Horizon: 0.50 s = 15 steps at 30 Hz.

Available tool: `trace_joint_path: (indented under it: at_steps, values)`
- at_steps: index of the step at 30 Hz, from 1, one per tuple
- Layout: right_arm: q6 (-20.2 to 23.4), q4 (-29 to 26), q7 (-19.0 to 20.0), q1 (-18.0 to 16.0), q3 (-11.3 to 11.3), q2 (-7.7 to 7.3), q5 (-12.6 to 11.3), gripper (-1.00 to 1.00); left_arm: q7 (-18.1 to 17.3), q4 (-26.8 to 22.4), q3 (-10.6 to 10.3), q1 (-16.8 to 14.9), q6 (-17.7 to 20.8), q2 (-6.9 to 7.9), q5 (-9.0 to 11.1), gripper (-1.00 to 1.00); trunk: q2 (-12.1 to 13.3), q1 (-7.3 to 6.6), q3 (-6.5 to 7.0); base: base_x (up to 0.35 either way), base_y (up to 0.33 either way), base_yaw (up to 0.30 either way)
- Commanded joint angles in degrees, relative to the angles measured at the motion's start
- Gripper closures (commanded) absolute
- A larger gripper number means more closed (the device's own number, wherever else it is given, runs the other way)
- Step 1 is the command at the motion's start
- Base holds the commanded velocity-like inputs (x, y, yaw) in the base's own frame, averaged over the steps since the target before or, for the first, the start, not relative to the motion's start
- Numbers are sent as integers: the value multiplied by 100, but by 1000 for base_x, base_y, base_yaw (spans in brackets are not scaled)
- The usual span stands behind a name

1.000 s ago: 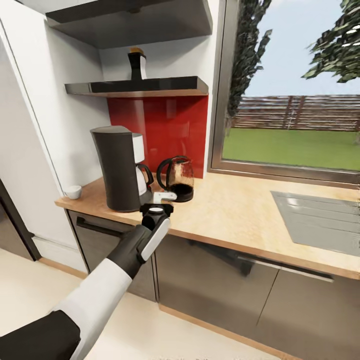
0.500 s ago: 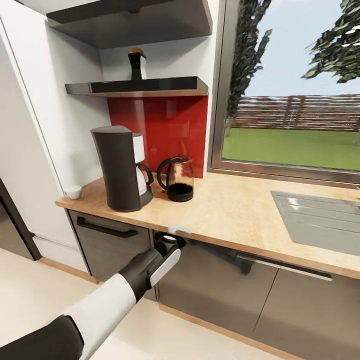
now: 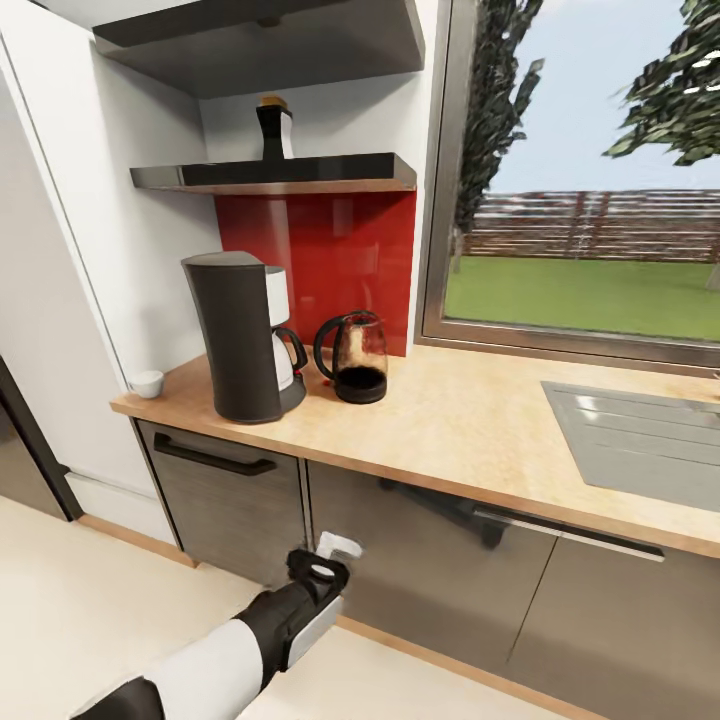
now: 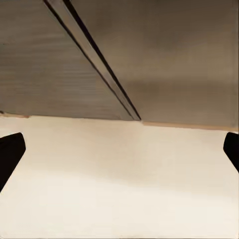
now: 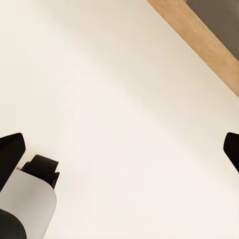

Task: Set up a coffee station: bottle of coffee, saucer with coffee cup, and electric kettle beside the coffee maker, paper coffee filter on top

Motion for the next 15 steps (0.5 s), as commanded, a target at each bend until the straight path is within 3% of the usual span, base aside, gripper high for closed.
trace_joint_path:
  at_steps: [1,5,8,11,15]
  values:
    - [-16,2,3,-4,-13,-2,43,-100,40,304,-45,20,-277,0,158,-100,-4,0,-5,0,0,0]
    - [-19,0,3,-4,-25,-7,37,-100,38,1560,-40,114,-1483,0,1027,-100,-4,0,-5,0,0,0]
    - [-73,-5,3,-4,-30,-15,36,-100,37,2032,-31,212,-1936,0,1435,-100,-4,0,-5,0,0,0]
    - [-141,-2,0,-4,-36,-24,36,-100,37,2271,-17,400,-2175,0,1673,-100,-4,0,-5,0,0,0]
    - [-171,-18,-9,-4,-40,-27,36,-100,31,2348,-16,686,-2271,0,1756,-100,-4,0,-5,0,0,0]
